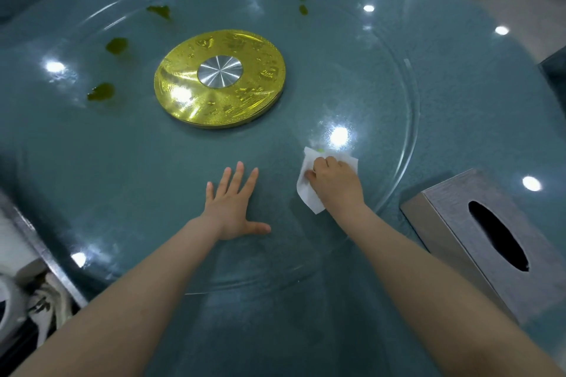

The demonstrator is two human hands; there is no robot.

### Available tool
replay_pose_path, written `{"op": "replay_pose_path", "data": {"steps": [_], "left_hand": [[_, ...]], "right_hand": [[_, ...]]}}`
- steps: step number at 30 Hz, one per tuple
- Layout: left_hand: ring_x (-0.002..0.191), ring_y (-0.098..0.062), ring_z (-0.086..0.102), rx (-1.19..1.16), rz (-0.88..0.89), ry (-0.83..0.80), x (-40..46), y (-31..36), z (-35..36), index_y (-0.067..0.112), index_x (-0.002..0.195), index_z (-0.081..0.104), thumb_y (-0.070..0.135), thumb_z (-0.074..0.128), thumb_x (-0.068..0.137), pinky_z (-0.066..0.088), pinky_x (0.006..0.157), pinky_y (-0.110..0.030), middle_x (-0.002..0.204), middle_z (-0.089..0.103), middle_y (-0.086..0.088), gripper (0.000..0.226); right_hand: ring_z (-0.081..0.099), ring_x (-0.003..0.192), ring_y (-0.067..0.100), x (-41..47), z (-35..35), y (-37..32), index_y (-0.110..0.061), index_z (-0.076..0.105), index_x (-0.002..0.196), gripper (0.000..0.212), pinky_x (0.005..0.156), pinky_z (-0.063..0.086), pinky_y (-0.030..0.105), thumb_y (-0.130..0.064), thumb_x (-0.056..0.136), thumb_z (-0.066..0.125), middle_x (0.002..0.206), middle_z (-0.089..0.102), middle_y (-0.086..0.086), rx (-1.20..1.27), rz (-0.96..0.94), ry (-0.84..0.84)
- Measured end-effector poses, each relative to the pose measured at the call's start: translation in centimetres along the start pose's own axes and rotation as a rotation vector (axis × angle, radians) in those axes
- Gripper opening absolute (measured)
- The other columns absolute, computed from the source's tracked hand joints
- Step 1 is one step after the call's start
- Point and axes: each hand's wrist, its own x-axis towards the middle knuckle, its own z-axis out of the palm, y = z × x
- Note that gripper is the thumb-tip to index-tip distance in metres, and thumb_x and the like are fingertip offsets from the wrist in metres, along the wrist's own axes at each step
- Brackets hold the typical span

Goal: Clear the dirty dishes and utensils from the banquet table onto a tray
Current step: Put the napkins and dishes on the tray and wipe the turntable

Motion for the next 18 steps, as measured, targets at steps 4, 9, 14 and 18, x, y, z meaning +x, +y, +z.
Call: {"op": "replay_pose_path", "data": {"steps": [4, 9, 14, 18], "left_hand": [[0.143, -0.024, -0.026, 0.004, 0.024, 0.031, -0.4, -1.2, 0.0, 0.036, 0.145, -0.024, 0.077, 0.062, 0.063, -0.007, 0.113, -0.055, 0.153, -0.033, 0.000, 0.125], [0.145, -0.024, -0.019, -0.018, 0.035, 0.022, -1.2, -2.6, -0.6, 0.031, 0.149, -0.015, 0.070, 0.068, 0.064, -0.002, 0.115, -0.052, 0.156, -0.026, -0.001, 0.124], [0.146, -0.024, -0.013, -0.092, 0.027, 0.012, -2.5, -3.3, -0.7, 0.025, 0.152, -0.006, 0.056, 0.074, 0.071, 0.003, 0.116, -0.048, 0.158, -0.019, -0.005, 0.118], [0.146, -0.023, -0.012, -0.123, 0.020, 0.023, -3.0, -4.5, -0.6, 0.025, 0.152, -0.004, 0.058, 0.070, 0.073, 0.004, 0.116, -0.050, 0.159, -0.017, -0.005, 0.113]], "right_hand": [[0.050, 0.040, 0.012, -0.9, -1.6, -0.8, -0.020, 0.063, 0.051, 0.028, 0.037, 0.035, 0.019, -0.017, 0.038, 0.088, 0.049, 0.053, -0.005, 0.147, 0.050, 0.062], [0.055, 0.059, 0.030, -1.7, -0.7, -1.2, -0.011, 0.057, 0.062, 0.030, 0.056, 0.026, 0.028, -0.021, 0.091, 0.053, 0.060, 0.059, 0.011, 0.655, 0.268, 0.107], [0.035, 0.051, 0.021, -3.5, -1.2, 0.4, -0.017, 0.030, 0.052, 0.050, 0.052, 0.020, 0.035, -0.034, 0.095, 0.048, 0.050, 0.036, 0.000, 0.882, 0.543, 0.142], [0.036, 0.053, 0.020, -3.5, -2.0, 0.9, -0.012, 0.034, 0.054, 0.050, 0.049, 0.025, 0.030, -0.031, 0.100, 0.039, 0.053, 0.037, 0.002, 1.093, 0.763, 0.184]]}}
